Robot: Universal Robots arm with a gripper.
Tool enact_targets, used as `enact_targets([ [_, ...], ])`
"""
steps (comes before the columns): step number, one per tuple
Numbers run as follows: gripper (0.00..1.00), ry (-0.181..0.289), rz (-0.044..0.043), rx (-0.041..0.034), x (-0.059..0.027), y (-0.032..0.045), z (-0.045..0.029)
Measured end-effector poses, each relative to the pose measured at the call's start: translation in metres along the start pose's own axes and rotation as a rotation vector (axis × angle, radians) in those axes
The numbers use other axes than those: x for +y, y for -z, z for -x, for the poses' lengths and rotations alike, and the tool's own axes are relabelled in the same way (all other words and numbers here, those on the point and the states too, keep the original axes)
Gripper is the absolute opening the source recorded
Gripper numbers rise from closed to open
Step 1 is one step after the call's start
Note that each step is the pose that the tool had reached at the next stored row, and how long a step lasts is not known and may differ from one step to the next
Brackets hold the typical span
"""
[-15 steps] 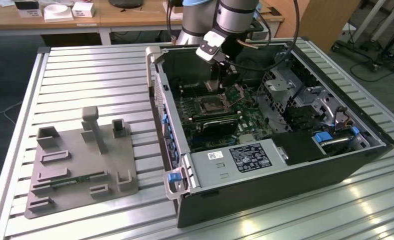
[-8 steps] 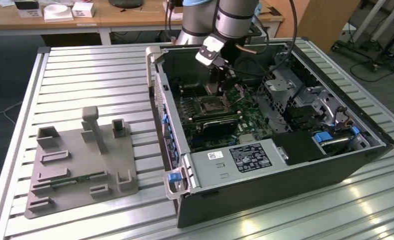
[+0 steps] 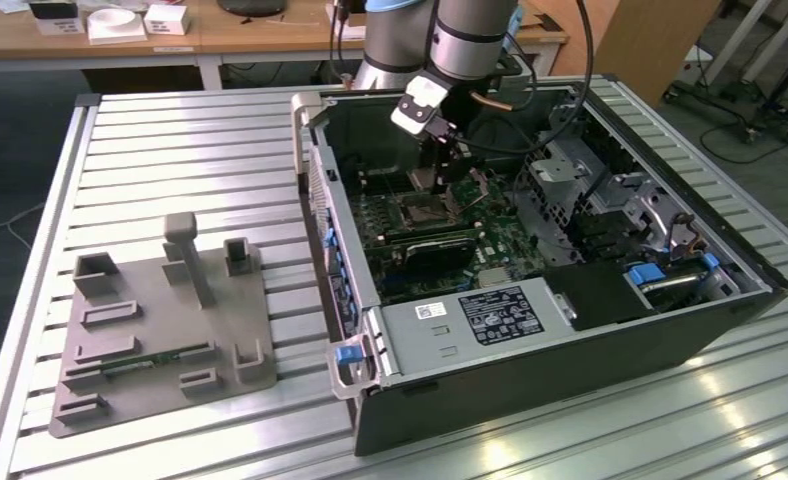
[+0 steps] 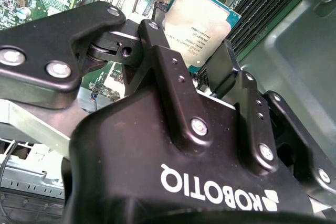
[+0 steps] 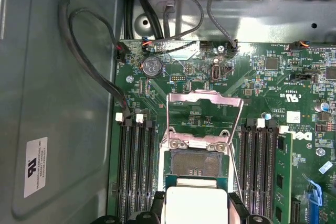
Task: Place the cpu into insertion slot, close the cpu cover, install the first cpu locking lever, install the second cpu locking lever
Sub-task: 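Place the cpu into insertion slot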
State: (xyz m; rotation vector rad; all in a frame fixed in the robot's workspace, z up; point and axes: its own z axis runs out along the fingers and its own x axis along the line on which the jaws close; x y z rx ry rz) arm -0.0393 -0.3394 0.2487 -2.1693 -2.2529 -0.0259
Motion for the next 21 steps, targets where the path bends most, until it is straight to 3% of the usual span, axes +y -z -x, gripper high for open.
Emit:
enact_targets([
  [10,0.54,0.000,0.0004,0.0012,0.0000,-0.0012,0.0000],
  [16,0.54,-0.003,0.0003,0.0008,0.0000,-0.0110,0.0001],
  [21,0.54,-0.042,0.0011,0.0004,0.0004,-0.0193,0.0002],
])
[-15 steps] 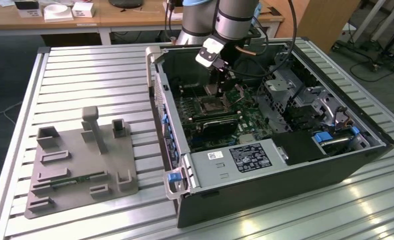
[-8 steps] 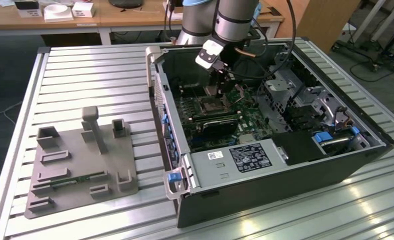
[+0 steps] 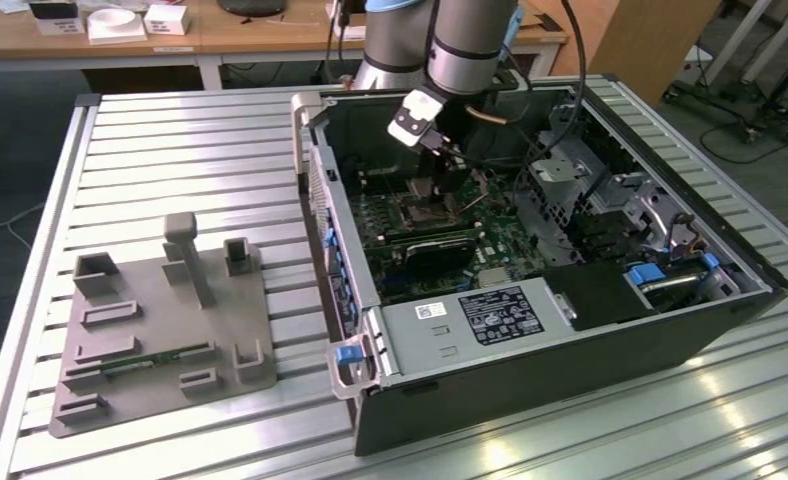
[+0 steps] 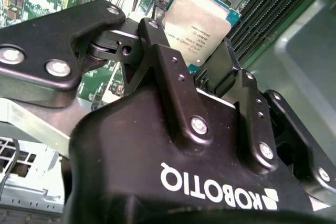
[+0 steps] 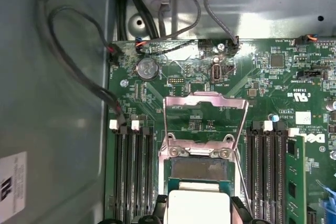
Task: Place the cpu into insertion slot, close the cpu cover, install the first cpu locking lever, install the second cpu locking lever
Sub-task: 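Place the cpu into insertion slot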
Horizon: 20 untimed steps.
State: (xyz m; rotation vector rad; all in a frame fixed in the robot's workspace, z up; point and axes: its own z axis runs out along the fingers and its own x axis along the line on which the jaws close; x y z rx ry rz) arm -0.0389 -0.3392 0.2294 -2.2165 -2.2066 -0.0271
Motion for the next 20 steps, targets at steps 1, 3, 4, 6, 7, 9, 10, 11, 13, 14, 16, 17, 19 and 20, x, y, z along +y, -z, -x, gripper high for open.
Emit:
enact_targets([
  [1,0.54,0.000,0.0000,0.0000,0.0001,-0.0018,0.0000],
  [3,0.54,0.000,0.0001,0.0002,0.0001,-0.0056,0.0001],
  [4,0.54,0.000,0.0001,0.0002,0.0001,-0.0074,0.0001],
  [6,0.54,0.000,0.0001,0.0002,0.0001,-0.0110,0.0002],
  [7,0.54,0.000,0.0001,0.0001,0.0001,-0.0128,0.0002],
  [9,0.54,0.000,0.0001,0.0001,0.0001,-0.0157,0.0003],
  [10,0.54,0.000,0.0001,0.0001,0.0000,-0.0170,0.0003],
  [11,0.54,0.000,0.0001,0.0002,0.0000,-0.0180,0.0003],
  [13,0.54,0.000,0.0001,0.0002,0.0000,-0.0192,0.0004],
  [14,0.54,0.000,0.0000,0.0001,0.0000,-0.0195,0.0004],
  [16,0.54,0.000,0.0000,0.0002,0.0000,-0.0211,0.0004],
  [17,0.54,0.000,0.0000,0.0001,0.0000,-0.0224,0.0004],
  [19,0.54,0.000,0.0000,0.0001,0.0000,-0.0225,0.0004],
  [20,0.54,0.000,0.0002,0.0003,0.0000,-0.0227,0.0004],
])
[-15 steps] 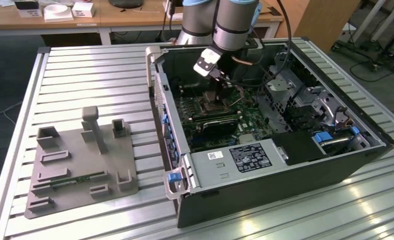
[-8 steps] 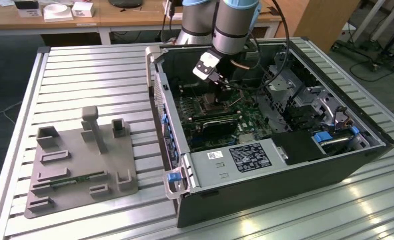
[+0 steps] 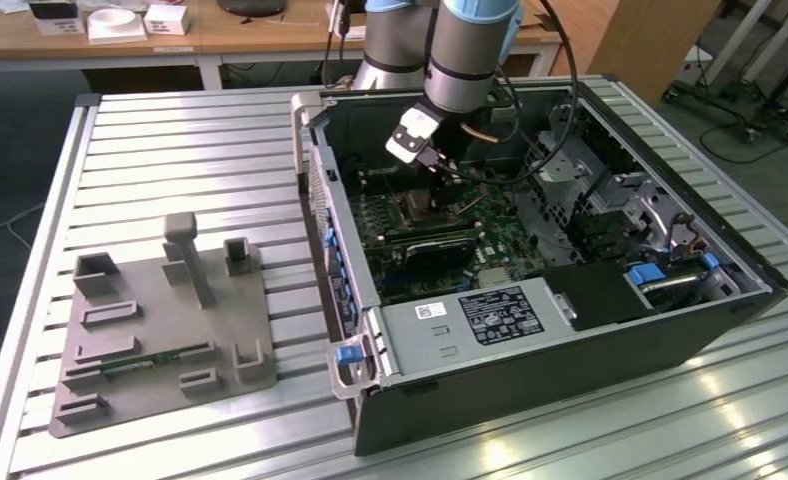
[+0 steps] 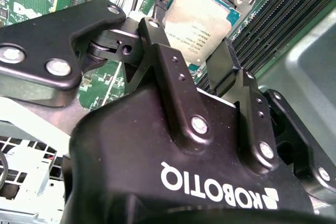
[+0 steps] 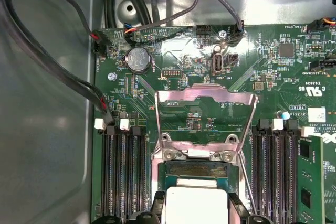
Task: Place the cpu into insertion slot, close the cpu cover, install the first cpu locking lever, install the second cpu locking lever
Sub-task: 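Place the cpu into insertion slot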
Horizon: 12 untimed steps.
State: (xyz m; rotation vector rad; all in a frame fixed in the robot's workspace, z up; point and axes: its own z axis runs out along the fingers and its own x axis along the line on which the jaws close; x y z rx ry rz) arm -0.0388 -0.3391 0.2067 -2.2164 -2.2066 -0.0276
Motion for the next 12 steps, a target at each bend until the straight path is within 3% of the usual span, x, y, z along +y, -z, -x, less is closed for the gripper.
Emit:
enact_targets([
  [12,0.54,0.003,-0.0002,-0.0020,0.0006,-0.0041,-0.0001],
])
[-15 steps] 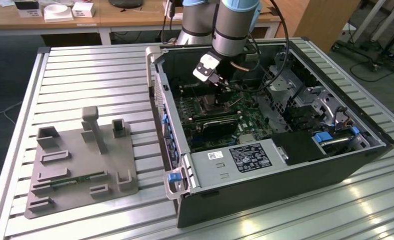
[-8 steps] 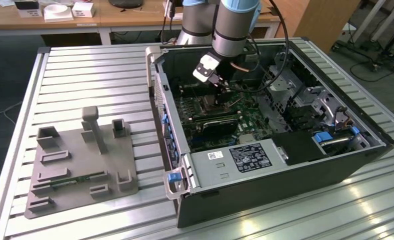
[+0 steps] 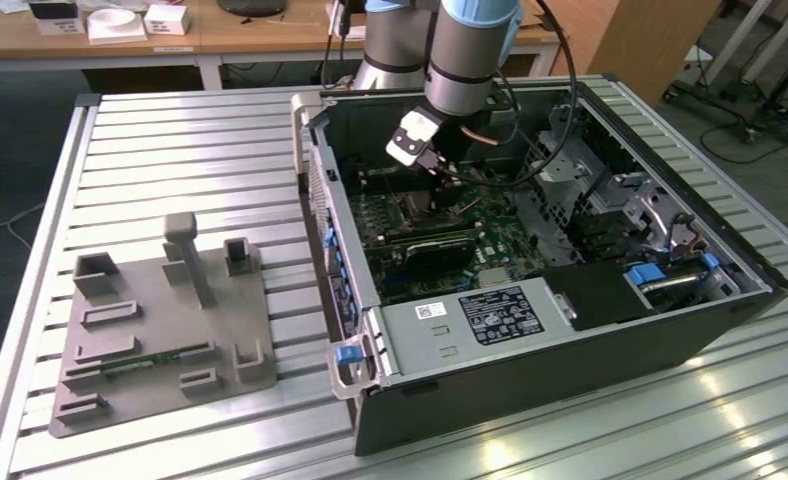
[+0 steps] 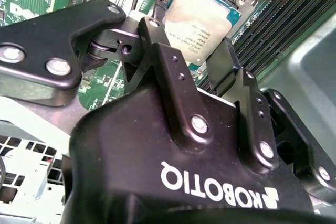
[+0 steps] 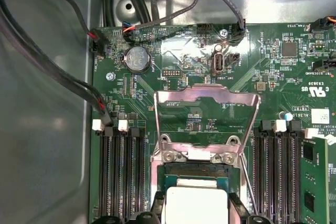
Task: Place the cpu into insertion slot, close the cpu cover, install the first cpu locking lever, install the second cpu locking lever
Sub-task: 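Place the cpu into insertion slot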
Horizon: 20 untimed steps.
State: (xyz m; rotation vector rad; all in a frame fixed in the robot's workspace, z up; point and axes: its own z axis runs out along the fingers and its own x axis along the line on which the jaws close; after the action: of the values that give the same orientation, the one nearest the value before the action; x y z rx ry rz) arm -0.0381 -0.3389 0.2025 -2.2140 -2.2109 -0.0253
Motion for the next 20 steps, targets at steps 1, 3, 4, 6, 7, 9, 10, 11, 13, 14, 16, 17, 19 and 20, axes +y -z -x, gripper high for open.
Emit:
enact_targets([
  [1,0.54,0.005,-0.0001,-0.0003,0.0000,-0.0001,0.0000],
  [3,0.54,0.019,-0.0003,-0.0003,0.0000,-0.0005,0.0000],
  [4,0.54,0.027,-0.0005,-0.0003,0.0000,-0.0007,0.0000],
  [6,0.54,0.039,-0.0007,-0.0002,0.0000,-0.0011,0.0000],
  [7,0.54,0.040,-0.0007,-0.0001,0.0001,-0.0015,0.0000],
  [9,0.54,0.039,-0.0008,-0.0002,0.0000,-0.0023,0.0001],
  [10,0.54,0.034,-0.0007,-0.0002,0.0000,-0.0027,0.0001],
  [11,0.54,0.027,-0.0005,-0.0002,0.0001,-0.0030,0.0000],
  [13,0.54,0.016,-0.0004,-0.0005,0.0004,-0.0033,0.0001],
  [14,0.54,0.012,-0.0004,-0.0006,0.0007,-0.0033,0.0001],
  [16,0.54,0.010,-0.0002,-0.0004,0.0008,-0.0035,0.0001],
  [17,0.54,0.010,-0.0002,-0.0004,0.0008,-0.0035,0.0001],
  [19,0.54,0.010,-0.0001,-0.0001,0.0008,-0.0039,0.0001],
  [20,0.54,0.010,0.0000,-0.0001,0.0008,-0.0043,0.0000],
])
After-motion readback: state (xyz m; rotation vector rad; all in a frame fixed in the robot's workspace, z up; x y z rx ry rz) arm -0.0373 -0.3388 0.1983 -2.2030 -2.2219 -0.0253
